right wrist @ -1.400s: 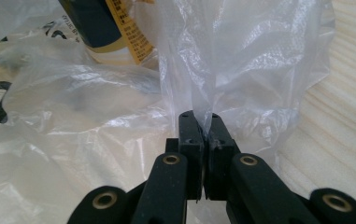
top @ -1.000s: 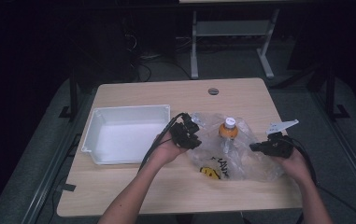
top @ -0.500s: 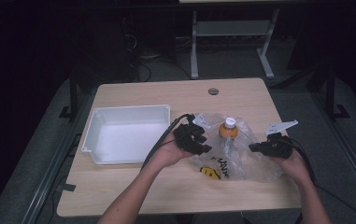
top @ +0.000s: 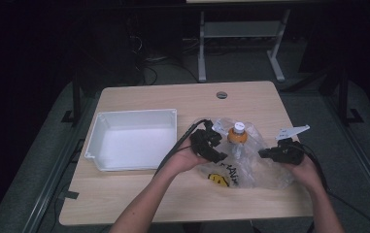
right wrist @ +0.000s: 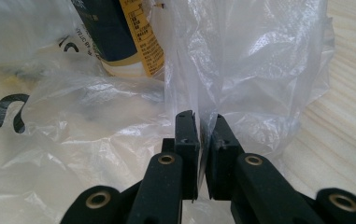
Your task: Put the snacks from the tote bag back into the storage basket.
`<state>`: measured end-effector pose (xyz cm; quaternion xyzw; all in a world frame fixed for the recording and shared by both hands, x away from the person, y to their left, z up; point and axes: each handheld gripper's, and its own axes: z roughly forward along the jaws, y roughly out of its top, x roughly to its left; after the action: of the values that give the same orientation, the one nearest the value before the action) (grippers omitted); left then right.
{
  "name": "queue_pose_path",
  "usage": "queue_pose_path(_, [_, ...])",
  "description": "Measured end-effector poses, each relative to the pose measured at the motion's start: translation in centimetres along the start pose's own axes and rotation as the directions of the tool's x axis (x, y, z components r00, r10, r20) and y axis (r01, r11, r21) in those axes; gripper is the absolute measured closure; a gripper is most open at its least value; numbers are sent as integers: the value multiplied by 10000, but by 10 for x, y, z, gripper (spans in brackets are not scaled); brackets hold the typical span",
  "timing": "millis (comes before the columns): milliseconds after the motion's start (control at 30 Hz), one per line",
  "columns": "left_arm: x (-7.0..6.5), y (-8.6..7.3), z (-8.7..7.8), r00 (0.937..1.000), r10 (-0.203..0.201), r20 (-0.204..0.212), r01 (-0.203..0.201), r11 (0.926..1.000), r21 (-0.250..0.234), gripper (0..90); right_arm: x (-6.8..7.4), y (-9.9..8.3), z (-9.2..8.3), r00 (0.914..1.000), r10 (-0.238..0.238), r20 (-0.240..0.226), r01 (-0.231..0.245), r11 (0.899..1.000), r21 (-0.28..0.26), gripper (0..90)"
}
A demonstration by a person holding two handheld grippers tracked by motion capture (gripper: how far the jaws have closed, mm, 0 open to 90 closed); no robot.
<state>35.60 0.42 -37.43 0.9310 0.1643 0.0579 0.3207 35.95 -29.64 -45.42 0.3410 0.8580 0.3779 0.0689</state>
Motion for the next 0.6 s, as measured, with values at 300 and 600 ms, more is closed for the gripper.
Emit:
queue_pose_path(300, [-2,5,13,9988,474,-141,-470,9985,263,739,-1,0,0,10000,58,-17,-58,10000,-22,839])
queue_pose_path(600, [-9,-1,17,9971,753,110,-757,9962,429,900,-2,-1,0,10000,78,27,-78,10000,-11,839])
